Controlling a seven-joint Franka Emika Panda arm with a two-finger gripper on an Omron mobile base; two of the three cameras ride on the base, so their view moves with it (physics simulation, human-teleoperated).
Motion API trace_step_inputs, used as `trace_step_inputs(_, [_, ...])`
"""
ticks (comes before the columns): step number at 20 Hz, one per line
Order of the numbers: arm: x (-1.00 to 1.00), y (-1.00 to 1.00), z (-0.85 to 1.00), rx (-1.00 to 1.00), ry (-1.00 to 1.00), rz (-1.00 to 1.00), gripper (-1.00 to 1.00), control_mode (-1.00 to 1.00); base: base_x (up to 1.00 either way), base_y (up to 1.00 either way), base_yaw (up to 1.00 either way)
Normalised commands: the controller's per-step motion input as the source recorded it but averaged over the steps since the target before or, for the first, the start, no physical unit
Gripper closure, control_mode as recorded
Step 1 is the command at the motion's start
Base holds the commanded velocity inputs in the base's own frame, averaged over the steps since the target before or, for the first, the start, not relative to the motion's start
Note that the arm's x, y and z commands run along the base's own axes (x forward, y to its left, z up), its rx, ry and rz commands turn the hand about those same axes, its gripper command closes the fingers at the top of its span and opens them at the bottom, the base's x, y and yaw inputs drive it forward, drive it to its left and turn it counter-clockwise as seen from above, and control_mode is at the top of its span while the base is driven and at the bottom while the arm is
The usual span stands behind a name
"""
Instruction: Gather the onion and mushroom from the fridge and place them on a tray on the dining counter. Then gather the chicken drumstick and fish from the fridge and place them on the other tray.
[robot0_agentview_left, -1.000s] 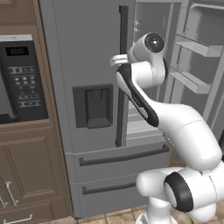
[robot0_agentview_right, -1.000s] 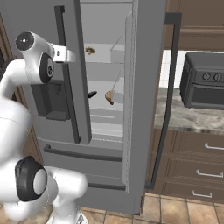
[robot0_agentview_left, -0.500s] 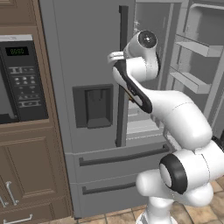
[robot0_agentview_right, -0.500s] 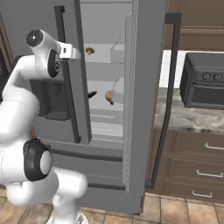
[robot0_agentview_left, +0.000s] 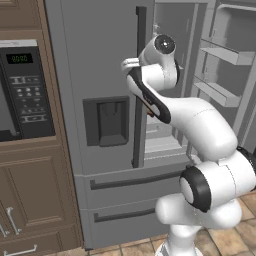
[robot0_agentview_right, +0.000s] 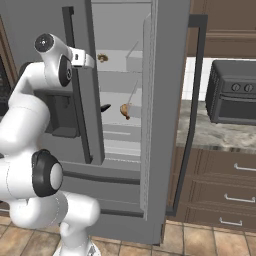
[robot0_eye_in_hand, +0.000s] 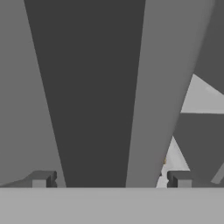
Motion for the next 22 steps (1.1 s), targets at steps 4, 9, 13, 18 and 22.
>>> trace_step_inputs(4, [0.37, 0.13, -0.15, 0.00, 0.02, 0.00, 1.00, -1.00, 0.00, 0.00, 0.00])
trace_step_inputs(9, [0.22, 0.18, -0.13, 0.00, 0.01, 0.00, 1.00, -1.00, 0.00, 0.00, 0.00])
trace_step_inputs(13, [0.00, 0.16, -0.12, -0.02, 0.04, 0.01, 1.00, -1.00, 0.00, 0.00, 0.00])
trace_step_inputs(18, [-0.42, 0.38, -0.05, 0.00, 0.00, 0.11, 1.00, -1.00, 0.00, 0.00, 0.00])
trace_step_inputs(22, [-0.78, 0.58, -0.01, 0.00, -0.01, 0.17, 1.00, -1.00, 0.00, 0.00, 0.00])
